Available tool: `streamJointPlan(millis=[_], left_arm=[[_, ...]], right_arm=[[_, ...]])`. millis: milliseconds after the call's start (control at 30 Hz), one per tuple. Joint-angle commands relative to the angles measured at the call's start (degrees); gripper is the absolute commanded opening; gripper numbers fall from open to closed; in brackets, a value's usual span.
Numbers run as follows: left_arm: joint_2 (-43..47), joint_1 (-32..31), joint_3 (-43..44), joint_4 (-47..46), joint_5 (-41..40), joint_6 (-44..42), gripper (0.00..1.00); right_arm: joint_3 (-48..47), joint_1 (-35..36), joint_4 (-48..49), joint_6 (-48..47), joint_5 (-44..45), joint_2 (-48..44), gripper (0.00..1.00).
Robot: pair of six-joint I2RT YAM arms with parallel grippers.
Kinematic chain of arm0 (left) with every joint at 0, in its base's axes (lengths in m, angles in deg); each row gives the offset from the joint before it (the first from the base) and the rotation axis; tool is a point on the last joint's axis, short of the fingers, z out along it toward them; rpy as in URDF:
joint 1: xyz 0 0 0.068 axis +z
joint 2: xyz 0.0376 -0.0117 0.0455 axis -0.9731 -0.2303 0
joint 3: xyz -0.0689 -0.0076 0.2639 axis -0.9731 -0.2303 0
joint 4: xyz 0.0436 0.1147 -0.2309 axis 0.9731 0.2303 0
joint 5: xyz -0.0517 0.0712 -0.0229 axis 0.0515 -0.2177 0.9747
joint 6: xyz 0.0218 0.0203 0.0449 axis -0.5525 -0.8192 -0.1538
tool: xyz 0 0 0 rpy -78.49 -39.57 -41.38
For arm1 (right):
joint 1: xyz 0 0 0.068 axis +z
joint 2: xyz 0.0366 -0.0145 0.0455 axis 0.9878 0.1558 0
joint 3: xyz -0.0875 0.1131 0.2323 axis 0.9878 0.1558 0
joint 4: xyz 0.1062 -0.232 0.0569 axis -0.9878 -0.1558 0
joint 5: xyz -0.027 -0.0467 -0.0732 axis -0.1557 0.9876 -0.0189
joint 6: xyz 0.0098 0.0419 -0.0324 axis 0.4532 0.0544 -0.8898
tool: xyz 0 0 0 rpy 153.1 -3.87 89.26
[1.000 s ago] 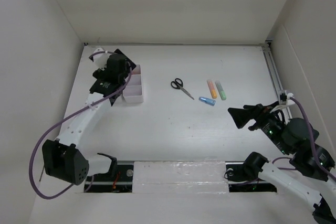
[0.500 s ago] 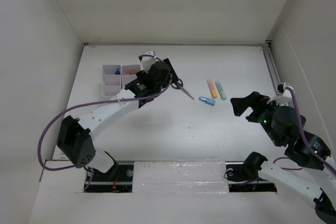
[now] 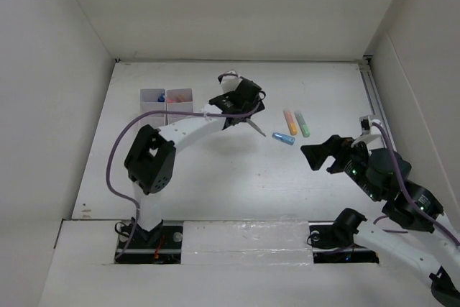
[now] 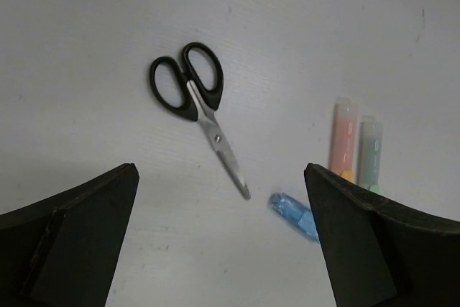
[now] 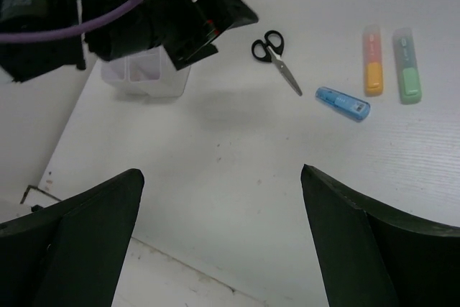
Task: Sort the stationery into containers
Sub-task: Grab a piece of stationery with the left arm
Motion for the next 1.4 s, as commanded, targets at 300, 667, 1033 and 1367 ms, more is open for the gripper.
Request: streamJointPlan(millis=[300,667,1033,1367], left_arm=[[-18.1,5.4,20.6,13.0,0.1,6.1,0.92],[-22.4,8.1,21.5,17.3,1.2,9.0,0.72],[-21.1,8.6,21.0,20.5,0.6,8.0,0.54],[-25.0,8.6,29.0,26.0,1.2,4.7,0.54]], right_arm=[[1.2,0.5,4.4,-2.1,-4.0,-3.4,0.96],[2.4,0.5,4.5,-2.1,-4.0,-6.8,0.96],[3.5,0.5,5.7,-2.1,-5.9,-8.0,0.96],[3.5,0.5,7.5,-1.6,-7.5,-11.5,0.96]])
